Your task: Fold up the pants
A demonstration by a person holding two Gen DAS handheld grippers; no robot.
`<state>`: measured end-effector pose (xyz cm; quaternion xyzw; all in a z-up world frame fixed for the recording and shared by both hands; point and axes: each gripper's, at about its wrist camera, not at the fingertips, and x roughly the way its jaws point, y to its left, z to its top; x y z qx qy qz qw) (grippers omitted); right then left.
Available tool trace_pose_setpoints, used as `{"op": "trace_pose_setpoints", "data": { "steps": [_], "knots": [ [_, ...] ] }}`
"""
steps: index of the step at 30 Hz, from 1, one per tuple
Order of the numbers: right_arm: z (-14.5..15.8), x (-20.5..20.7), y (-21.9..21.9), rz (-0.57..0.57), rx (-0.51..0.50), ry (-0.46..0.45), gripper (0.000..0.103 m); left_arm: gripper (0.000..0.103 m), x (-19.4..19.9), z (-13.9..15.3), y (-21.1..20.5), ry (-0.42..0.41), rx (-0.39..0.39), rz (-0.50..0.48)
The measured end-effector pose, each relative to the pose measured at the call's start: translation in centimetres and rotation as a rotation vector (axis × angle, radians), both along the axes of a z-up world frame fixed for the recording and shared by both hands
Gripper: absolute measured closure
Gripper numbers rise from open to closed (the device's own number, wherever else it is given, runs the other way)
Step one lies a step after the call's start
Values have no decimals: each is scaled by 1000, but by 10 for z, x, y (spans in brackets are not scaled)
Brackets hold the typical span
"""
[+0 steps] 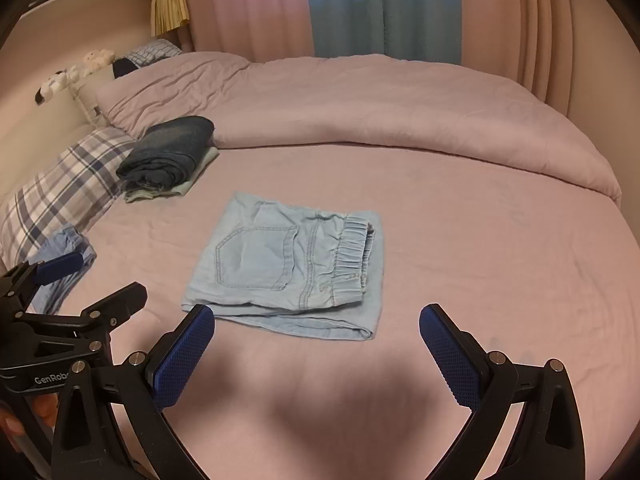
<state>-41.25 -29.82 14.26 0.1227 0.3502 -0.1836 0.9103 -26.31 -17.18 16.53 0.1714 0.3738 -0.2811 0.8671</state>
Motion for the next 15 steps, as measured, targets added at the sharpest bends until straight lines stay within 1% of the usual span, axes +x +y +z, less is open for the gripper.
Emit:
{"op": "trace_pose_setpoints", "data": {
  "steps": [15],
  "knots": [
    [0,0,0,-1,-1,0,1,1,-3,-1,-1,4,-4,-6]
  ]
}}
